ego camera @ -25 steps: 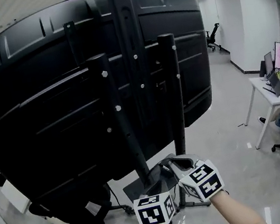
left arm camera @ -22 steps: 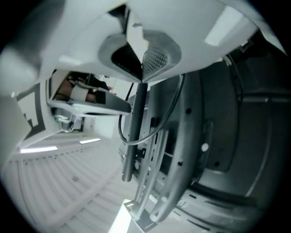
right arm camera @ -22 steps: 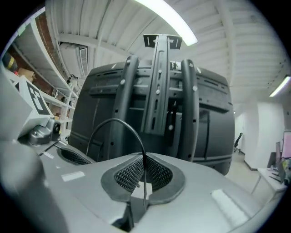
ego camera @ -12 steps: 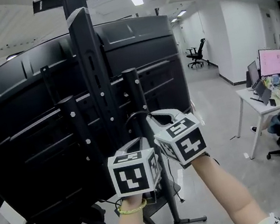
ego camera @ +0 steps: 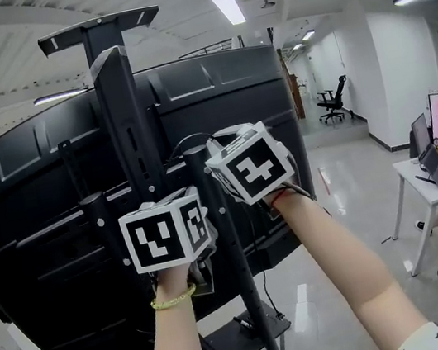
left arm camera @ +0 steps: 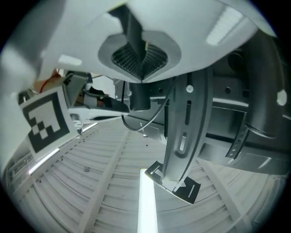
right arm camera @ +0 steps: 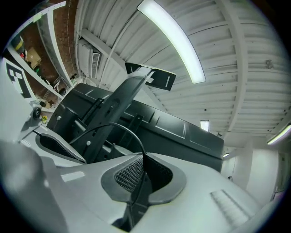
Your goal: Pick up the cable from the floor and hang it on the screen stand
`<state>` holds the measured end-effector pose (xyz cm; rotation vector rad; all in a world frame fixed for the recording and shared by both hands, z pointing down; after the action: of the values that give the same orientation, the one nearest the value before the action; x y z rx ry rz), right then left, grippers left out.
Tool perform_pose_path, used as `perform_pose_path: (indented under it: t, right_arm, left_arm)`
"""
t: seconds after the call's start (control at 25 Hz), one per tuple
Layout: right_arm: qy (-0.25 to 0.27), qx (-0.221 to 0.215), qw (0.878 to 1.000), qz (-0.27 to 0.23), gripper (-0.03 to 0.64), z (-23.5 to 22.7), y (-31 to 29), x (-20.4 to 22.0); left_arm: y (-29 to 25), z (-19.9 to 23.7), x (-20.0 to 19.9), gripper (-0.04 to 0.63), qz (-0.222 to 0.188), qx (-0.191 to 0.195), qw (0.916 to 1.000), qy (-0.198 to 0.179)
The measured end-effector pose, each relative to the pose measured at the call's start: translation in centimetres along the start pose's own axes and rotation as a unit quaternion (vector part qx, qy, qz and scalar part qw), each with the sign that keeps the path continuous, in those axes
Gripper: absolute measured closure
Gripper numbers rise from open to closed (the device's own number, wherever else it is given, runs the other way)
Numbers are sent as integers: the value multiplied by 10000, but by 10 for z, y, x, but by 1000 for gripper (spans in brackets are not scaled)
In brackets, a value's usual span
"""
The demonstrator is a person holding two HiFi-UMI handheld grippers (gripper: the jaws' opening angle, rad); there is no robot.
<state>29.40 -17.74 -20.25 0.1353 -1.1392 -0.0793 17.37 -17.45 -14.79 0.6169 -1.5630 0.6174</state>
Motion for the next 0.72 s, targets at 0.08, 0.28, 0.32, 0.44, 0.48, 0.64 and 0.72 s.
perform_pose_path:
  t: [0.08,0.28,0.32,0.44,0.48,0.64,0.72]
  right_arm:
    - [48,-132,9999,89,603,-6,-19,-2]
    - [443,-360,9961,670,601,-8,-46,11]
    - [499,-386,9950,777,601,-7,-47,17]
    - [774,-247,9948,608,601,-8,-43,23]
    - [820,-238,9948,549,601,-7,-41,26]
    - [598,-368,9969,357,585,3,-32,44]
    - [442,-333,9983,187,504,6,-29,56]
  left_arm:
    - [-6,7,-4,588,22,-137,9999,40]
    - [-18,21,4,588,192,-402,9989,129]
    - [-19,22,8,588,227,-440,9987,131]
    - [-23,22,20,588,278,-476,9983,177]
    - [-24,21,23,588,288,-495,9982,173]
    - [-29,15,36,588,361,-746,9965,-85]
    - [-30,14,43,588,387,-806,9959,-135]
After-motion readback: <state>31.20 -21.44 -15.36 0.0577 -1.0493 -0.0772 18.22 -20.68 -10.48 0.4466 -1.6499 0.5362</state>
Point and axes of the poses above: the fingertips, and each gripper's own axes: y backward along the fingers, z to its left, x out of its underside, the point moved 6 cm from there along y, backward along the fingers, and after that the axes turned 5 degrees about x, right-handed, at the moved point
